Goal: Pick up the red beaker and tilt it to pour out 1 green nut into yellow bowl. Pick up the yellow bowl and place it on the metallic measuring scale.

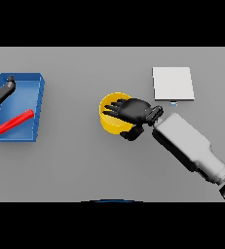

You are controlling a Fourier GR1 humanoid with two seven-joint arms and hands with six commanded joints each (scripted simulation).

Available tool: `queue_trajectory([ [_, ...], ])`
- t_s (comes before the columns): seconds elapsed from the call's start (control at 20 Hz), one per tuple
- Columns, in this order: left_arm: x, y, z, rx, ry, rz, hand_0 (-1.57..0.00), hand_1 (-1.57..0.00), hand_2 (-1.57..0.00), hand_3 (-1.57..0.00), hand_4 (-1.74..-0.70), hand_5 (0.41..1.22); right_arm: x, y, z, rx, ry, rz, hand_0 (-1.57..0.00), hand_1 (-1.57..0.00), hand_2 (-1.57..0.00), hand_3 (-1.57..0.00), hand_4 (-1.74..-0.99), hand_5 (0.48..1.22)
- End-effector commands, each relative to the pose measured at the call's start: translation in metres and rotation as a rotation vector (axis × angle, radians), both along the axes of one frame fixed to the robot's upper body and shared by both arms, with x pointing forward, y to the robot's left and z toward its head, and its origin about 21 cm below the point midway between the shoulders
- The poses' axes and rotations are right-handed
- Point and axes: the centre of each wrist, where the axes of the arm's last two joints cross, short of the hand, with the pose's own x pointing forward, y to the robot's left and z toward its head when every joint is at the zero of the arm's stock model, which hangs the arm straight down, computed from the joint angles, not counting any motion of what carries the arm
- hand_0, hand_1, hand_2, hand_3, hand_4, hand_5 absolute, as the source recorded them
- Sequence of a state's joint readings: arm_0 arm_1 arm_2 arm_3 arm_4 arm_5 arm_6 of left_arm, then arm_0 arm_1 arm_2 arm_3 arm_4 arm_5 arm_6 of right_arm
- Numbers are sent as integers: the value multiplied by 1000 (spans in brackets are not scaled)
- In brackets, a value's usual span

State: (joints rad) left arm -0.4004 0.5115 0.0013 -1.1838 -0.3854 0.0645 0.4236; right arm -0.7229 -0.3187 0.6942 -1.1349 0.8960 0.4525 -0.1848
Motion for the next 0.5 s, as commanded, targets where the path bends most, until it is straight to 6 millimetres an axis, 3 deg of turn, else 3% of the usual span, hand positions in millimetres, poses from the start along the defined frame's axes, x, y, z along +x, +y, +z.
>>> queue_trajectory([
  [0.0, 2, -3, -1, 4, 5, -1, 1, 1, 1, 1, -744, 698, 1, 3, 0, -19, 6, -3, 1, 1, 1, 1, -1261, 736],
  [0.35, 2, 0, 4, 2, -4, -4, 1, 1, 1, 1, -745, 699, 4, 7, -15, -68, 79, -41, 1, 1, -23, -72, -1289, 758],
  [0.45, 0, 1, 3, 7, -1, -5, 1, 1, 1, 1, -750, 701, 7, 9, -14, -76, 102, -74, -26, -36, -71, -141, -1302, 805],
])
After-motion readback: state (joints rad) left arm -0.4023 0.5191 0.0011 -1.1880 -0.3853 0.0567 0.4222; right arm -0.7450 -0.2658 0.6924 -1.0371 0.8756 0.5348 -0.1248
